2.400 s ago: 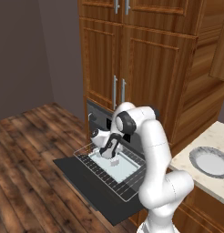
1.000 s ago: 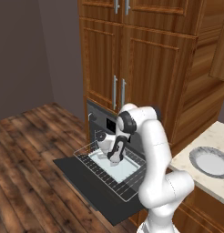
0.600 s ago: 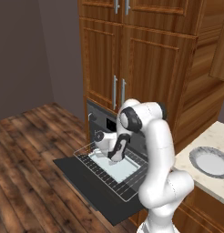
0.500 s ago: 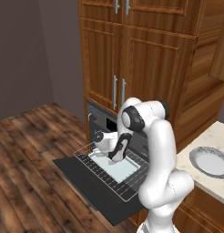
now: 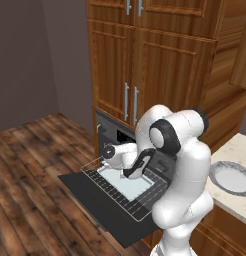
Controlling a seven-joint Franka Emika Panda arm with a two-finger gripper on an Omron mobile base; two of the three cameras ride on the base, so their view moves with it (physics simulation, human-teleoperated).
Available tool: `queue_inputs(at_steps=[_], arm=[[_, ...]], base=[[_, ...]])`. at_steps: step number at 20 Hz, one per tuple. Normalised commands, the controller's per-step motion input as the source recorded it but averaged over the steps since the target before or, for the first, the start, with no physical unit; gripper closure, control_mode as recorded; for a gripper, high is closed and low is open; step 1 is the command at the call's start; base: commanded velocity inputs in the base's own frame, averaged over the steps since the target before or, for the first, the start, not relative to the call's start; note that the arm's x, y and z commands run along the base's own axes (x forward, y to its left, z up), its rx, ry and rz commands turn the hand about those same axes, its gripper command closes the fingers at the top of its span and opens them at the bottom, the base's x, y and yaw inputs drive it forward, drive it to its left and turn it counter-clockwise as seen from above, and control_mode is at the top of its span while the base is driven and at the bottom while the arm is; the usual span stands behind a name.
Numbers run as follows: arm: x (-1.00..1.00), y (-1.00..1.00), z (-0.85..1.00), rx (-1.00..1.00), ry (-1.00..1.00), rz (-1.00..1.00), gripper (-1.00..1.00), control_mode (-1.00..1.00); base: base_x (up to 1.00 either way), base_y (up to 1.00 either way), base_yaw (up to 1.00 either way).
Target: Take the baked cake out of the oven and place it on the plate for cooling. Then close the oven door.
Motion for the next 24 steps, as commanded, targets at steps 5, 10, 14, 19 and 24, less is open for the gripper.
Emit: queue_inputs(at_steps=[5,10,14,19,24], arm=[[-0.41,0.01,0.89,-0.04,-0.11,-0.07,1.00,-1.00],[-0.29,0.01,1.00,-0.01,-0.01,-0.10,1.00,-1.00],[-0.30,0.00,1.00,0.00,0.03,-0.08,1.00,-1.00],[-0.38,0.00,1.00,0.00,0.08,-0.04,1.00,-1.00],[-0.57,-0.07,0.69,0.00,0.04,-0.01,1.00,-1.00]], base=[[0.00,0.00,0.00],[0.00,0.00,0.00],[0.00,0.00,0.00],[0.00,0.00,0.00],[0.00,0.00,0.00]])
